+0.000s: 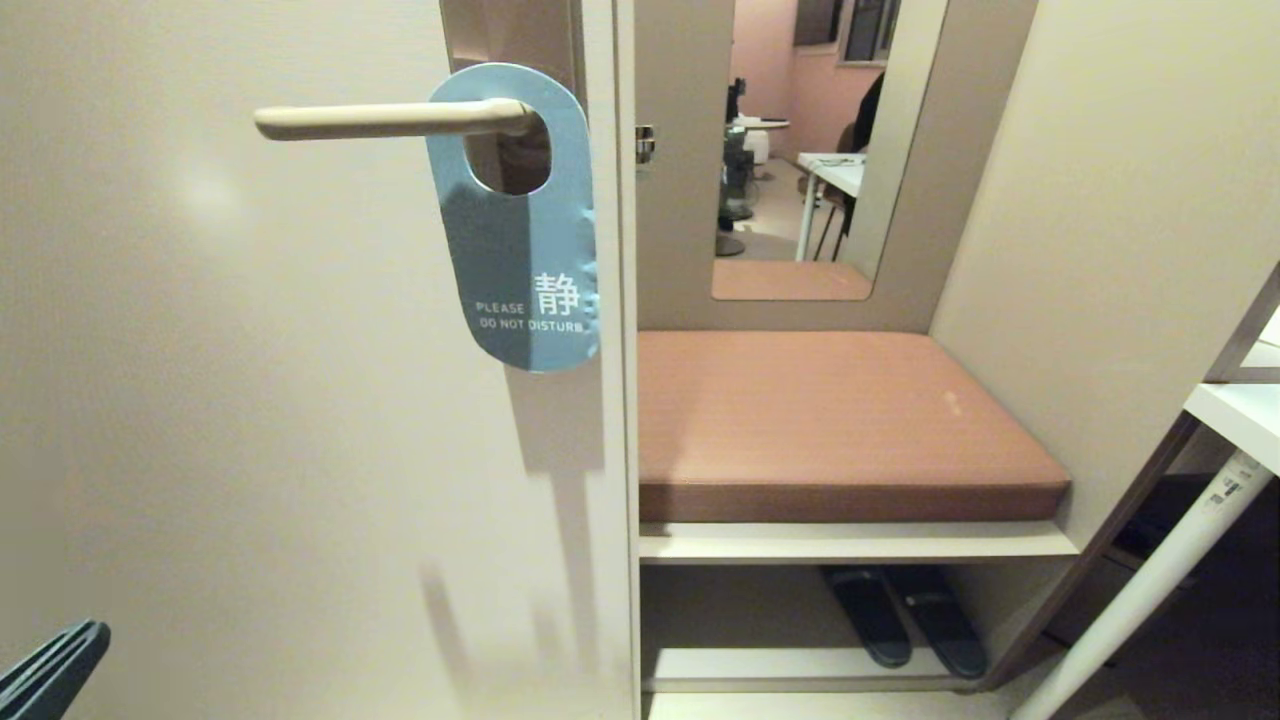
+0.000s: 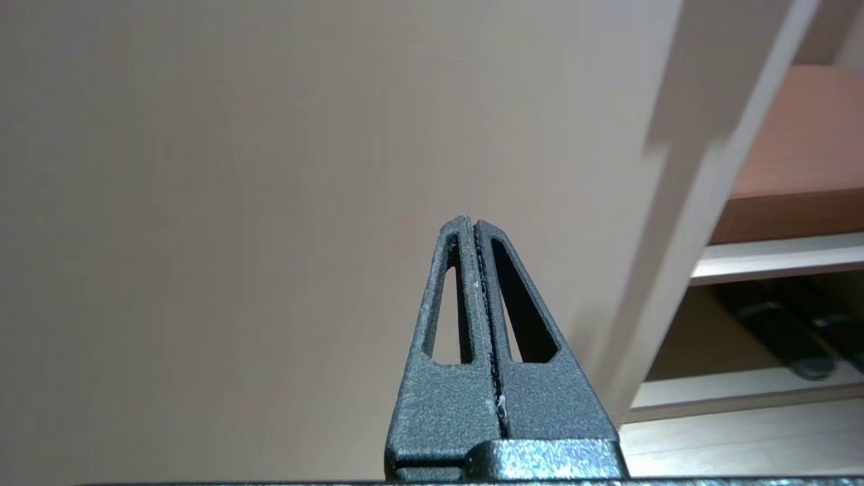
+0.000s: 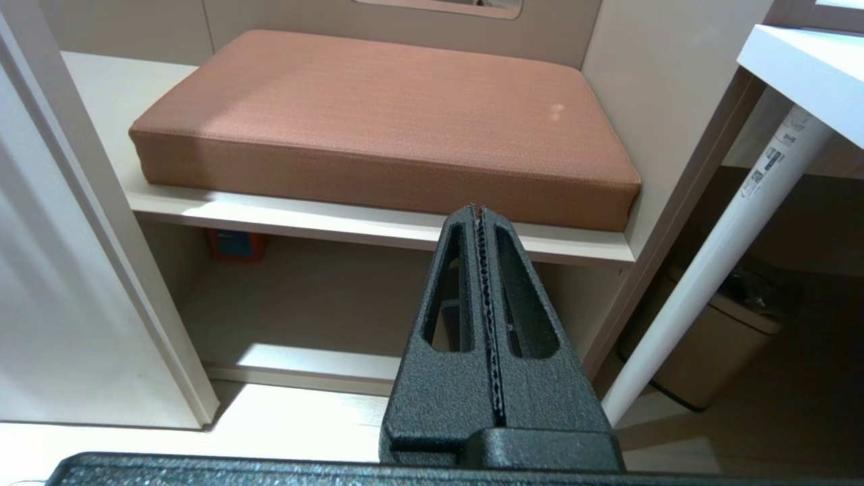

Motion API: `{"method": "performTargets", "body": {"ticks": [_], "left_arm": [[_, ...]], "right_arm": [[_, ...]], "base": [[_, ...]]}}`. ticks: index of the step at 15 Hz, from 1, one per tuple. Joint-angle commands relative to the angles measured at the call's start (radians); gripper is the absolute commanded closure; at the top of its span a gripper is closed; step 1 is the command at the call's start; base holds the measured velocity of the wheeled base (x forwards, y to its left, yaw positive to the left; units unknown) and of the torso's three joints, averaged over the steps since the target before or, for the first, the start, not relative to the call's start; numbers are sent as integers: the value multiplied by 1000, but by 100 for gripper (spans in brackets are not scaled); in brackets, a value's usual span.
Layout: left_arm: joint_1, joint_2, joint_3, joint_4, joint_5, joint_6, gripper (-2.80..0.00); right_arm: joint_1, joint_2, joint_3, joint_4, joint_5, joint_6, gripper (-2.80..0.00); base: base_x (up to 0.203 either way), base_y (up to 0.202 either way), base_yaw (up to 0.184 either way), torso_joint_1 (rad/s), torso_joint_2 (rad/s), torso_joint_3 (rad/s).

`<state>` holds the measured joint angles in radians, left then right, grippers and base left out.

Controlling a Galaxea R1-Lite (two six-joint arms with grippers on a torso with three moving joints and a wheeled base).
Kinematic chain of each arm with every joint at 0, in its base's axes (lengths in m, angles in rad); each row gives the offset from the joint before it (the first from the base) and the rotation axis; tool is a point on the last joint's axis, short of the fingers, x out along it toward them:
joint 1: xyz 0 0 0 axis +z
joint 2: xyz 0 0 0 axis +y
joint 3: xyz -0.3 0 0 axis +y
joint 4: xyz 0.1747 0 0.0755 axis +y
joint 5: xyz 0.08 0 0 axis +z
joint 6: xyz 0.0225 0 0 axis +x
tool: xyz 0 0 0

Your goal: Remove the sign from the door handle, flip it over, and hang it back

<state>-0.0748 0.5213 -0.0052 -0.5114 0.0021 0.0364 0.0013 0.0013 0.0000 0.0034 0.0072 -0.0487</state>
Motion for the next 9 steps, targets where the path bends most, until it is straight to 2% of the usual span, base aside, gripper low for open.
{"method": "performTargets", "body": {"ticks": [1,4,9], "left_arm": [[59,-138,5,99,-3,0,0],[123,-250,5,306,-41,2,0],[90,-386,5,395,-25,5,0]], "right_arm": [[0,0,0,0,0,0,0],[0,0,0,0,0,0,0],[0,0,0,0,0,0,0]], "base": [[0,0,0,0,0,0],[0,0,0,0,0,0],[0,0,0,0,0,0]]}}
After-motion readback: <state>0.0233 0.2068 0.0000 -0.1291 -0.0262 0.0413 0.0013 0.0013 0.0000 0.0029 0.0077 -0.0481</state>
